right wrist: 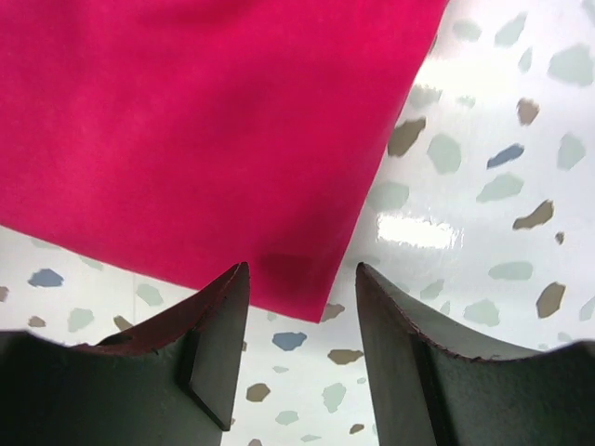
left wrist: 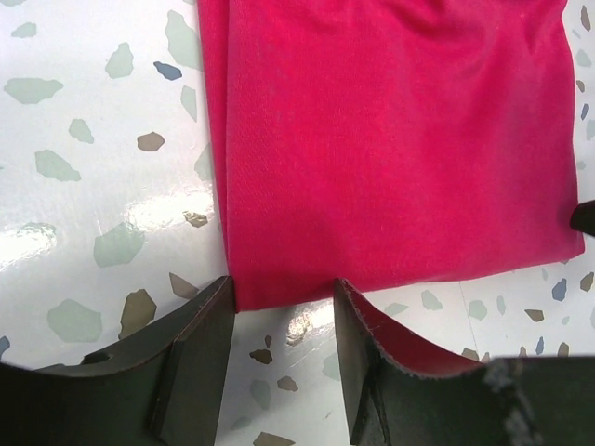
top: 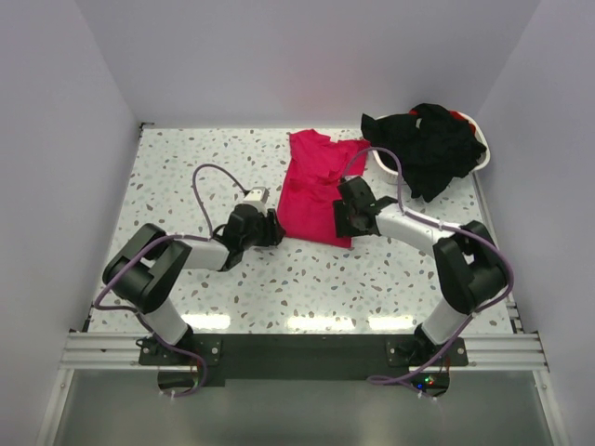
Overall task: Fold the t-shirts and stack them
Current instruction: Fold the tshirt
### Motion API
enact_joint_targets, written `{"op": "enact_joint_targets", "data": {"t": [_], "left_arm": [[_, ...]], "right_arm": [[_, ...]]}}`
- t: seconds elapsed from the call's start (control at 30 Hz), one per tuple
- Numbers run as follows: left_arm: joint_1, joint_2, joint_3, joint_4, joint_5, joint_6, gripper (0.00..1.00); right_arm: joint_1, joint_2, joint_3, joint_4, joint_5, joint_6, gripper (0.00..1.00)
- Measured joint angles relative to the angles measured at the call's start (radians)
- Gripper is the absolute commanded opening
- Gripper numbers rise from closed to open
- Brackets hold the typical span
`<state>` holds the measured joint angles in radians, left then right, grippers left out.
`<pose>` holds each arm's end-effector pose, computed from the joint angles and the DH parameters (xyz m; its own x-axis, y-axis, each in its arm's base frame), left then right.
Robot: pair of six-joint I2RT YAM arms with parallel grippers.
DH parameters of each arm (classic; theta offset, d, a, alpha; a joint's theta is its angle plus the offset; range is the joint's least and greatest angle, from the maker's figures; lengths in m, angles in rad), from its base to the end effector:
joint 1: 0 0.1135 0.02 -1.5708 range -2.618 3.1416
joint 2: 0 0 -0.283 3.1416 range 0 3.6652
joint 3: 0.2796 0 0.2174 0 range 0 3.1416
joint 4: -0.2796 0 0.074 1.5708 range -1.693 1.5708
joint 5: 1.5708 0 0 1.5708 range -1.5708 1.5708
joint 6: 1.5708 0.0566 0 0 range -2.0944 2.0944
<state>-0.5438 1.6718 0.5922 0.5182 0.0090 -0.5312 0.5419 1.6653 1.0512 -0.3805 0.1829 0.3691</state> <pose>0.2655 -0.1611 0.1696 -0.6582 -0.1940 -0.7274 0.2209 0.8739 -0.4329 0.2818 0.1576 0.2151 -0.8224 -0.0810 -0.5632 -0.1346 0.9894 0.0543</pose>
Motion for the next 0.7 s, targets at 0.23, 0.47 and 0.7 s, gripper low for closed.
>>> {"op": "enact_joint_targets", "data": {"t": [0.23, 0.47, 0.7], "left_arm": [[0.000, 0.018, 0.005, 0.020, 0.005, 0.000, 0.47], [0.000, 0.029, 0.006, 0.030, 0.001, 0.000, 0.36], [0.000, 0.050, 0.010, 0.043, -0.014, 0.000, 0.06]], "right_arm": [[0.000, 0.001, -0.058, 0.012, -0.016, 0.017, 0.47], [0.000, 0.017, -0.065, 0.047, -0.028, 0.025, 0.39], [0.000, 0.045, -0.078, 0.069, -0.048, 0.037, 0.34]]}}
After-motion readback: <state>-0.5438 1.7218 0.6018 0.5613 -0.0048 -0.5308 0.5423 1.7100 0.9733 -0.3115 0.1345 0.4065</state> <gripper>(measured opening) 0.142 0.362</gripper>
